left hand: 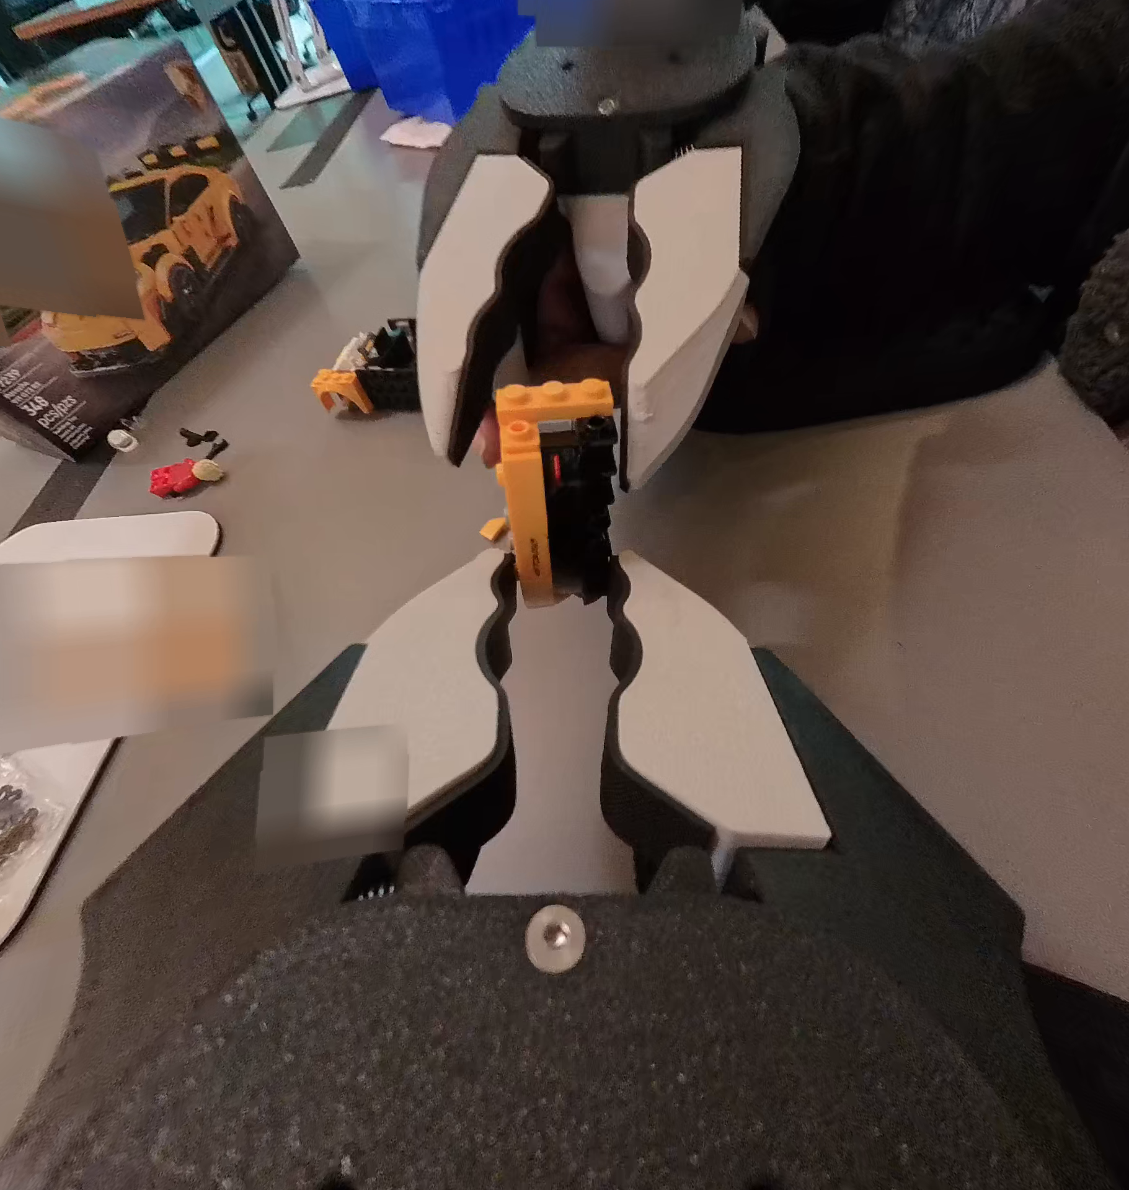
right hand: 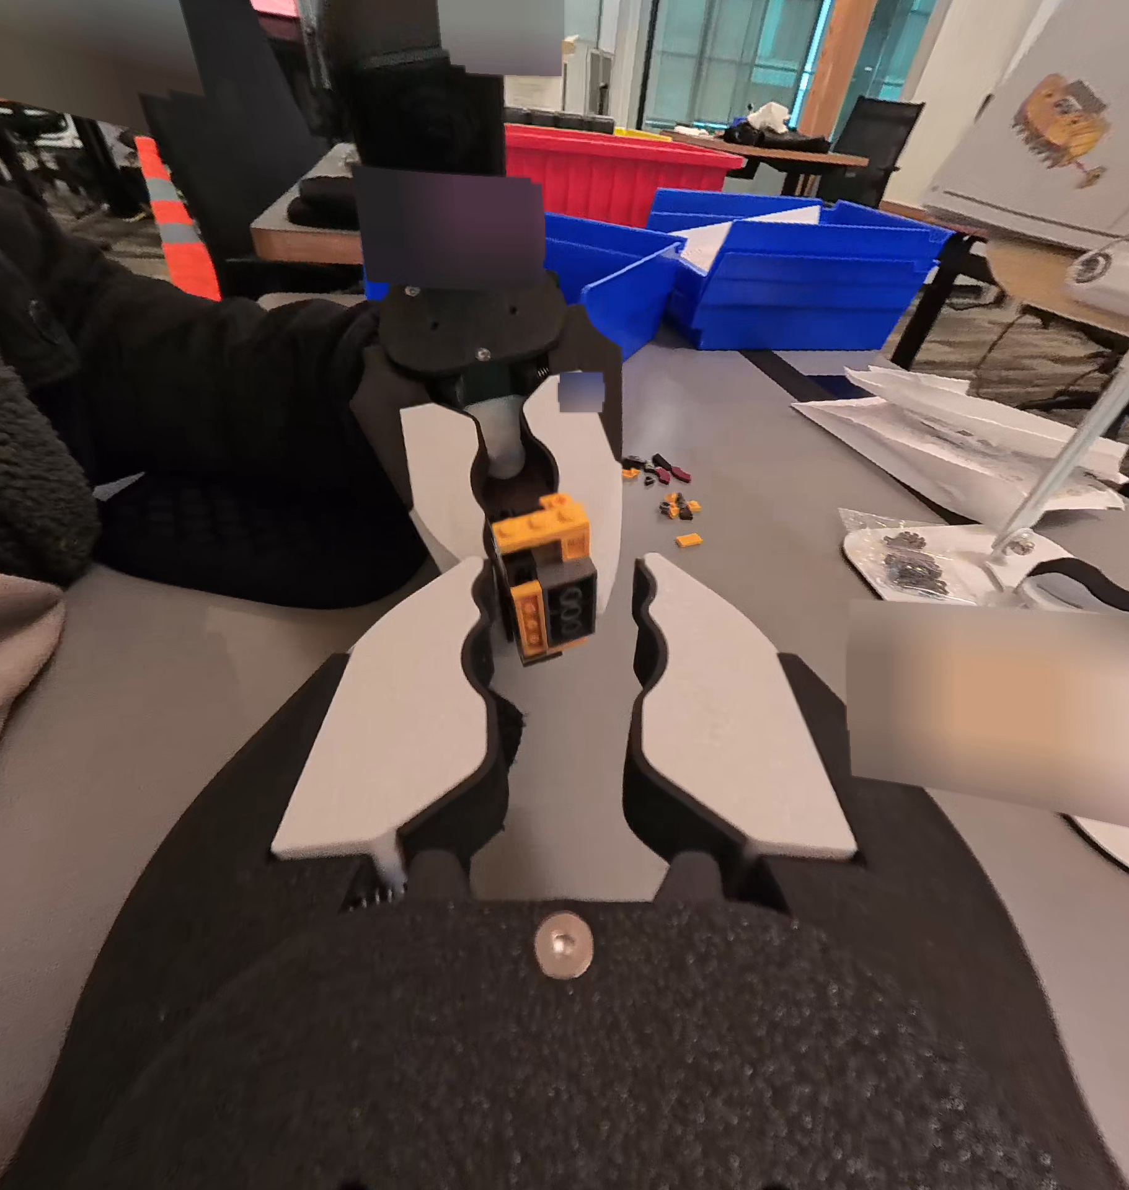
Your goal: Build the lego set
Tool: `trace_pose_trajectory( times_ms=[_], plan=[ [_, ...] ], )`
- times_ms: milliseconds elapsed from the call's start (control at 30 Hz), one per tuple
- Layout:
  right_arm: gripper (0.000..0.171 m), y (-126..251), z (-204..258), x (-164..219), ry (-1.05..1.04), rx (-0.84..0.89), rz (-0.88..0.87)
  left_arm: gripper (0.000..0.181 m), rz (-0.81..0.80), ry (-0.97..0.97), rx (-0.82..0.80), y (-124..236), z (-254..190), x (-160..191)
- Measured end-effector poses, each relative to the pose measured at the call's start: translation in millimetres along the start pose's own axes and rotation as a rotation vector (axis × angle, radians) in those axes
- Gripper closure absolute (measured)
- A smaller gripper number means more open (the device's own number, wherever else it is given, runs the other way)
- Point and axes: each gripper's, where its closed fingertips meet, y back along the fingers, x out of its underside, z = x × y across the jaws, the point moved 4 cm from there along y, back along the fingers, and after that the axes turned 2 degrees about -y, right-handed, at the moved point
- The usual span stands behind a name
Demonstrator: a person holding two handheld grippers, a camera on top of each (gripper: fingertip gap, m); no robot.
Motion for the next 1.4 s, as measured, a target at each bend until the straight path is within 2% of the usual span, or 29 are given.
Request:
trace_pose_trajectory(
  times_ms=[100, 200, 400, 700, 733, 800, 900, 1133, 1400],
  plan=[
    [0.141, 0.1, 7.7, 1.8, 0.037, -0.046, 0.008, 0.154, 0.059, -0.017, 0.021, -4.8, -5.3, 3.6],
    [0.144, 2.3, 9.2, 5.5, 0.053, -0.067, 0.029, 0.154, 0.078, -0.019, 0.032, -4.1, -6.9, 5.3],
    [0.145, 16.8, 0.5, 12.7, -0.002, -0.103, 0.056, 0.154, -0.083, 0.030, 0.031, 12.3, -0.4, -12.0],
    [0.145, 12.4, 3.4, 22.8, 0.020, -0.117, 0.107, 0.155, -0.166, -0.028, 0.003, 20.1, -4.9, -31.4],
    [0.146, 11.3, 4.3, 24.5, 0.023, -0.121, 0.118, 0.161, -0.179, -0.038, -0.006, 21.1, -5.8, -35.1],
    [0.159, 8.6, 6.1, 28.4, 0.033, -0.124, 0.140, 0.168, -0.198, -0.075, -0.005, 22.4, -10.3, -41.4],
    [0.158, 10.6, 7.2, 22.4, 0.029, -0.132, 0.095, 0.168, -0.202, -0.122, -0.038, 23.8, -12.6, -47.5],
    [0.160, 11.8, 4.9, 21.5, 0.023, -0.120, 0.088, 0.168, -0.212, -0.114, -0.043, 24.5, -10.8, -45.8],
    [0.158, 18.7, 3.0, 6.6, 0.003, -0.120, -0.020, 0.169, -0.264, -0.117, -0.080, 30.4, -7.4, -51.2]
  ],
)
